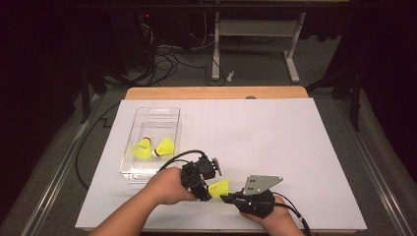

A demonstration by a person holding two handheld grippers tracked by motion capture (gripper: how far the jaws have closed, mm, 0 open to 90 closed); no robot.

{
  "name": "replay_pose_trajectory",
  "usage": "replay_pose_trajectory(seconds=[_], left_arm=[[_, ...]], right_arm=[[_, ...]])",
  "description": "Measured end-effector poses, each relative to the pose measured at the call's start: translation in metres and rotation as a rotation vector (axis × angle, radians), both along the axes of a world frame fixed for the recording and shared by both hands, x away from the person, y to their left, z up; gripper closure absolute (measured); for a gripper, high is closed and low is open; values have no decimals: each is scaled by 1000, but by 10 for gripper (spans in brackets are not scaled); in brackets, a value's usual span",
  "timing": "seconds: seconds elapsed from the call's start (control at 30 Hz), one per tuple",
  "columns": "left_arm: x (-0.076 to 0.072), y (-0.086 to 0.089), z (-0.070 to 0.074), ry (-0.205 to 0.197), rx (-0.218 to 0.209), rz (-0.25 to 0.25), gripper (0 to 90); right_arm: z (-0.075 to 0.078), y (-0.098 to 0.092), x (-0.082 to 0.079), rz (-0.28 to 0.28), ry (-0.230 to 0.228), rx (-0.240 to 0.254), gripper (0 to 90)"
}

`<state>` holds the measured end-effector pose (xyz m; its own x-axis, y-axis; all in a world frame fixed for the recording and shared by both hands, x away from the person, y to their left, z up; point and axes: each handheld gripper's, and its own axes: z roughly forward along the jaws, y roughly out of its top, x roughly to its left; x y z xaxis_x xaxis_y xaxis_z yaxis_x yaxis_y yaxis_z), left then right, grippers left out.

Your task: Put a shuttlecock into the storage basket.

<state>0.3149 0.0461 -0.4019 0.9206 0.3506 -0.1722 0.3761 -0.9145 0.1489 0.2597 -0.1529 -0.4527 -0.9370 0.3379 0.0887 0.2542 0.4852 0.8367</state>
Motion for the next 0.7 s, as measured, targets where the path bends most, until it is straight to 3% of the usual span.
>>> replay_pose_trajectory(seconds=[0.2, 0.7], left_arm=[[-2, 0, -1, -29, 4, -1, 618], [0, -2, -2, -20, 8, 17, 623]], right_arm=[[0, 0, 0, -2, -2, 0, 900], [0, 0, 0, -10, -12, -6, 879]])
